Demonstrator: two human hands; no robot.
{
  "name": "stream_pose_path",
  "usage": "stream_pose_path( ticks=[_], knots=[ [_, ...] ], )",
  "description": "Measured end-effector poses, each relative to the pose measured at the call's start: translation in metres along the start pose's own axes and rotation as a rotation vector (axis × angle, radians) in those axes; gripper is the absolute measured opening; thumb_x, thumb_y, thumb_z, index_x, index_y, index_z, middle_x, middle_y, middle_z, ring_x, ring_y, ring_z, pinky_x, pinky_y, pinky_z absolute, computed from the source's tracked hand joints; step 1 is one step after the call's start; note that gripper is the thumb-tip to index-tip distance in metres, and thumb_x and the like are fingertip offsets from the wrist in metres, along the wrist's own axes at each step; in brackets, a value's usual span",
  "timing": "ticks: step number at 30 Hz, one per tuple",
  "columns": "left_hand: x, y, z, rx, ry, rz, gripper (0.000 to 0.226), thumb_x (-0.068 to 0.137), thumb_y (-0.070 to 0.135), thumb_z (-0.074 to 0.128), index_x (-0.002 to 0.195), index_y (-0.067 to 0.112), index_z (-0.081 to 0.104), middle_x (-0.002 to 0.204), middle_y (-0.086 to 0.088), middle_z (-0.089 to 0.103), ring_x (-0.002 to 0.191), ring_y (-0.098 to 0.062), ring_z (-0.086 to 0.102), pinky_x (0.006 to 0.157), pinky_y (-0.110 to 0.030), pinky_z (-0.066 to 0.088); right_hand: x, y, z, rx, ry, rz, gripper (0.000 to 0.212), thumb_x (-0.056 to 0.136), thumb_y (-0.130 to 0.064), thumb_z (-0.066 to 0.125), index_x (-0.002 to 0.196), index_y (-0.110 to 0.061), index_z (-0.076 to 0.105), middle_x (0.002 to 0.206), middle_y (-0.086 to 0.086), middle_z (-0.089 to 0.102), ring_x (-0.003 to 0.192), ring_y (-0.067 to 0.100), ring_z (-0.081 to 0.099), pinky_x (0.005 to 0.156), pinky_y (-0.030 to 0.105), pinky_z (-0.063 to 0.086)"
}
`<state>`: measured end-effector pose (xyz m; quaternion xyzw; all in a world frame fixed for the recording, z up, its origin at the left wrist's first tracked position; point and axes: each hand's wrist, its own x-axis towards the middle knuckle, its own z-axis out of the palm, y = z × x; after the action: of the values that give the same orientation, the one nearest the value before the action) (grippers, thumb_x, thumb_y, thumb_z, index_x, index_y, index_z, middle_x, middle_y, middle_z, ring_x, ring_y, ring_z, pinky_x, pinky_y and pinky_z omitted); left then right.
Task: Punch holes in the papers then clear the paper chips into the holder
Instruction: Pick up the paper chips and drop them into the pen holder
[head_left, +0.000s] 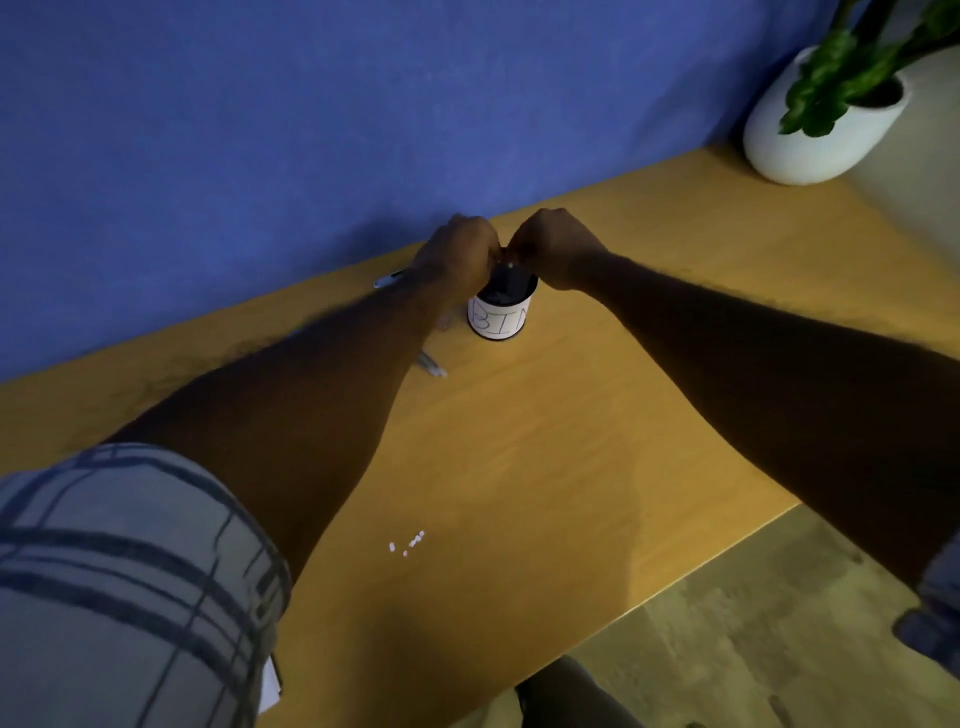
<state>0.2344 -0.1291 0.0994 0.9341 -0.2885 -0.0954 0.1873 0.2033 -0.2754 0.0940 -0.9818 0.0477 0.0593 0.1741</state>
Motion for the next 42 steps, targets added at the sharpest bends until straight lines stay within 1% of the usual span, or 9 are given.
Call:
stream_pose_path(
  ticks=[7, 16, 20, 23, 27, 30, 34, 38, 42],
  knots=[
    [0.007, 0.0, -0.002, 0.041, 0.017, 0.043, 0.019, 0.09, 0.019, 0.065, 0.102, 0.01, 0.077, 0.099, -0.013, 0.073, 0.088, -0.028, 0.066, 0.07, -0.031, 0.044, 0.0, 0.0, -0.004, -0.007, 0.011, -0.034, 0.028, 0.089, -0.031, 0.067, 0.102, -0.008, 0.074, 0.097, 0.006, 0.072, 0.082, 0.02, 0.065, 0.075, 0.037, 0.056],
    [-0.017, -0.026, -0.003, -0.121, -0.043, 0.117, 0.037, 0.091, 0.008, 0.057, 0.125, 0.016, 0.066, 0.122, -0.007, 0.067, 0.109, -0.024, 0.064, 0.088, -0.034, 0.054, -0.019, 0.003, -0.009, 0.101, 0.021, -0.076, 0.027, 0.093, -0.004, 0.056, 0.115, -0.01, 0.072, 0.119, 0.008, 0.07, 0.107, 0.021, 0.064, 0.091, 0.033, 0.054],
    [-0.044, -0.034, -0.003, -0.597, -0.035, -0.09, 0.033, 0.095, 0.005, 0.051, 0.124, 0.011, 0.064, 0.121, -0.006, 0.068, 0.112, -0.02, 0.064, 0.092, -0.038, 0.054, -0.043, -0.004, -0.007, 0.631, 0.006, 0.088, 0.026, 0.093, 0.001, 0.052, 0.111, -0.005, 0.07, 0.106, 0.01, 0.072, 0.085, 0.013, 0.068, 0.067, 0.017, 0.053],
    [-0.075, -0.04, -0.001, -1.018, -0.081, -0.195, 0.03, 0.1, 0.005, 0.047, 0.129, 0.003, 0.057, 0.114, -0.015, 0.067, 0.102, -0.025, 0.064, 0.082, -0.039, 0.05, -0.068, -0.009, -0.001, 1.092, -0.036, 0.211, 0.024, 0.096, -0.001, 0.049, 0.112, -0.007, 0.067, 0.101, 0.008, 0.073, 0.08, 0.013, 0.067, 0.06, 0.019, 0.05],
    [-0.116, -0.057, 0.015, -1.053, -0.112, -0.231, 0.031, 0.1, 0.004, 0.047, 0.13, -0.003, 0.056, 0.112, -0.018, 0.064, 0.094, -0.023, 0.064, 0.077, -0.031, 0.055, -0.102, -0.018, 0.026, 1.3, -0.097, 0.264, 0.029, 0.097, -0.003, 0.048, 0.125, 0.0, 0.059, 0.106, 0.011, 0.068, 0.081, 0.016, 0.065, 0.067, 0.024, 0.048],
    [-0.149, -0.075, 0.035, -0.853, -0.073, -0.197, 0.026, 0.097, 0.009, 0.056, 0.12, 0.0, 0.064, 0.103, -0.01, 0.069, 0.079, -0.006, 0.062, 0.071, -0.014, 0.049, -0.126, -0.032, 0.054, 1.219, -0.085, 0.302, 0.028, 0.096, -0.005, 0.052, 0.123, 0.001, 0.06, 0.106, 0.014, 0.068, 0.08, 0.018, 0.065, 0.071, 0.027, 0.048],
    [-0.197, -0.1, 0.062, -0.599, -0.048, -0.157, 0.02, 0.088, 0.007, 0.067, 0.107, 0.002, 0.071, 0.104, -0.013, 0.073, 0.089, -0.015, 0.066, 0.082, -0.024, 0.049, -0.158, -0.054, 0.096, 0.97, -0.068, 0.301, 0.024, 0.092, 0.003, 0.056, 0.113, 0.003, 0.066, 0.11, 0.021, 0.07, 0.079, 0.016, 0.065, 0.069, 0.02, 0.049],
    [-0.242, -0.121, 0.081, -0.308, -0.049, 0.044, 0.03, 0.08, 0.002, 0.07, 0.11, 0.003, 0.072, 0.109, -0.014, 0.071, 0.101, -0.029, 0.067, 0.092, -0.036, 0.052, -0.193, -0.068, 0.138, 0.471, -0.081, 0.029, 0.029, 0.088, -0.002, 0.064, 0.117, 0.0, 0.068, 0.125, 0.013, 0.067, 0.113, 0.026, 0.063, 0.094, 0.02, 0.042],
    [-0.277, -0.131, 0.094, -0.128, 0.051, 0.108, 0.029, 0.079, 0.017, 0.071, 0.107, 0.016, 0.075, 0.114, -0.005, 0.067, 0.107, -0.025, 0.062, 0.094, -0.04, 0.05, -0.223, -0.074, 0.172, 0.257, -0.056, -0.175, 0.045, 0.087, -0.018, 0.067, 0.129, -0.005, 0.062, 0.142, 0.017, 0.053, 0.132, 0.032, 0.049, 0.11, 0.036, 0.038]
  ],
)
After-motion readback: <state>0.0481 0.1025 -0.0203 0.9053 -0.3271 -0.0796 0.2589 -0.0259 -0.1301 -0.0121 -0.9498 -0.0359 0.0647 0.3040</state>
